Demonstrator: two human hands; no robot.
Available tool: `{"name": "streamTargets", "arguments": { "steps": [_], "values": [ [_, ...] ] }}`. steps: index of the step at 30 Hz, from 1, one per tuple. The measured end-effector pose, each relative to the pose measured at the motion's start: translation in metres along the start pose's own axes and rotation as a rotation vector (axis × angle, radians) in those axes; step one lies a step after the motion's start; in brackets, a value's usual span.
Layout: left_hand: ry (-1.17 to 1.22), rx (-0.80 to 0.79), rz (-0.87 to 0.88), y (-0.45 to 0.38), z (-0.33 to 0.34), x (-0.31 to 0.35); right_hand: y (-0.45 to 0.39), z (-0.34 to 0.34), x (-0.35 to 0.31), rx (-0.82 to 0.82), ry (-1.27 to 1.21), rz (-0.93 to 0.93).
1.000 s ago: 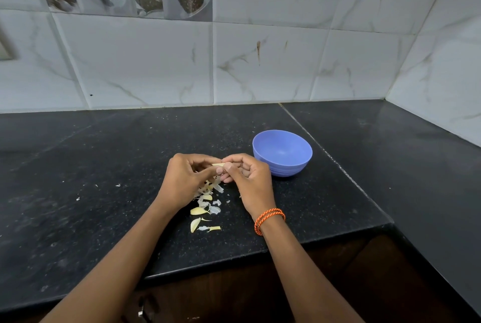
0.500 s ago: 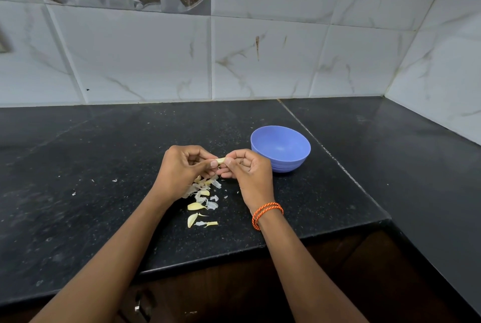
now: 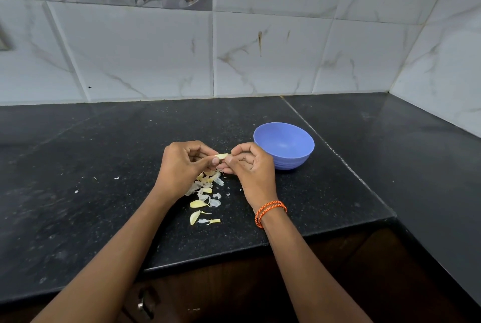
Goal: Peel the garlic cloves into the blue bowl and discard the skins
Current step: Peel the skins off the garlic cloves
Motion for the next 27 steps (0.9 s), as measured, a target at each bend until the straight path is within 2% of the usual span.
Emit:
{"name": "streamTargets", "arguments": {
  "steps": [5,10,13,16,19,22,27],
  "values": [
    [-0.056,0.012,0.022,0.002,0.000,0.003,-0.001,0.001,0.001,-0.039,0.069,0.018],
    [-0.134,0.045,0.067,0.004,0.001,0.007,-0.002,0.002,-0.001,0.024,0.087,0.024],
    [-0.153,0.050,0.101,0.004,0.003,0.007,-0.001,0.004,-0.003,0.122,0.218,-0.073],
    [-0.100,0.074,0.090,0.004,0.004,0.006,-0.001,0.009,-0.005,0.118,0.321,-0.172],
    [0.009,0.100,0.039,0.004,0.005,0.007,-0.001,0.012,-0.006,0.087,0.263,-0.160],
    [0.103,0.113,0.009,0.003,0.003,0.006,0.000,0.014,-0.004,0.074,0.081,-0.058],
    [0.025,0.065,0.060,0.004,0.005,0.006,0.000,0.011,-0.007,0.059,-0.023,0.012]
  ]
}}
Point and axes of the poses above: each hand's wrist, its own y-axis away from the middle knuckle, its own z-axis out of the palm, x = y × z, the point moved 2 cm from there along -y, towards the middle knuckle, and after that the axes turned 9 degrees about z, right-handed, at the moved point
